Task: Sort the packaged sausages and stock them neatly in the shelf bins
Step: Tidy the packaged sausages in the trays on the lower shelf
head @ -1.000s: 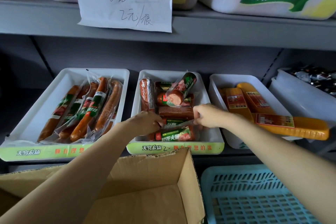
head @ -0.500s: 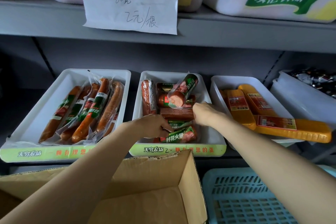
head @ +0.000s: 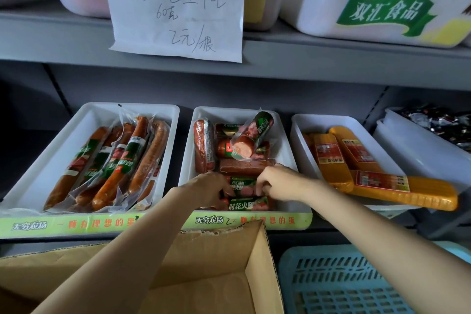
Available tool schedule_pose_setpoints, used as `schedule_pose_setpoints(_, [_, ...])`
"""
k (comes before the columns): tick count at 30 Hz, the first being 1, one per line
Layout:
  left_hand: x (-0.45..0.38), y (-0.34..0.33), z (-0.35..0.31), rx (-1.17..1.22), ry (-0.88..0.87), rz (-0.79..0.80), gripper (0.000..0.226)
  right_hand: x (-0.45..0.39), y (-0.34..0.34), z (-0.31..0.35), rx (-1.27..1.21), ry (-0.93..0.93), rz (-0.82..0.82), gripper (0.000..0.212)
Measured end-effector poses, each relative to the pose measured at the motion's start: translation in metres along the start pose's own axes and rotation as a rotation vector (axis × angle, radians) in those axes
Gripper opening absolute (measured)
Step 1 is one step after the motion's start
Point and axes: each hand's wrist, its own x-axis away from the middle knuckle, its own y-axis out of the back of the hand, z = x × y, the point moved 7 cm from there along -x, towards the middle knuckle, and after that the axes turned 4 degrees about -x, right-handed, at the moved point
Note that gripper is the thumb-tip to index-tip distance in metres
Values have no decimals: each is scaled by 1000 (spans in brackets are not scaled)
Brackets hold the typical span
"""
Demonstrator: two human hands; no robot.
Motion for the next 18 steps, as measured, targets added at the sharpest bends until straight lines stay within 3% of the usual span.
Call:
schedule_pose_setpoints(2, [3,0,0,-17,-7,-4,30,0,-4,-3,-53,-42,83,34])
schedule_pose_setpoints(4, [6,5,2,46,10,-31,32,0,0,-4,-83,-37,60,34])
schedule_pose_setpoints(7, [11,29,11,26,27,-189,31,-1,38,-13,-178,-52,-295,23])
schedule_pose_setpoints(9, [15,42,19,1,65,-293,30,-3,57,-27,-506,-128,-517,13])
schedule_pose_setpoints(10, [16,45,22,-1,86,-323,30,-8,58,-32,-721,-186,-551,10])
schedule_pose_setpoints(12, [18,47,24,21,108,-346,30,-23,49,-29,-1017,-310,-531,27])
schedule_pose_setpoints(16, [20,53,20,67,86,-402,32,-52,46,-13,-725,-449,-625,68])
schedule_pose_setpoints(18, [23,57,22,79,98,-444,32,-56,47,-12,-627,-518,-664,75])
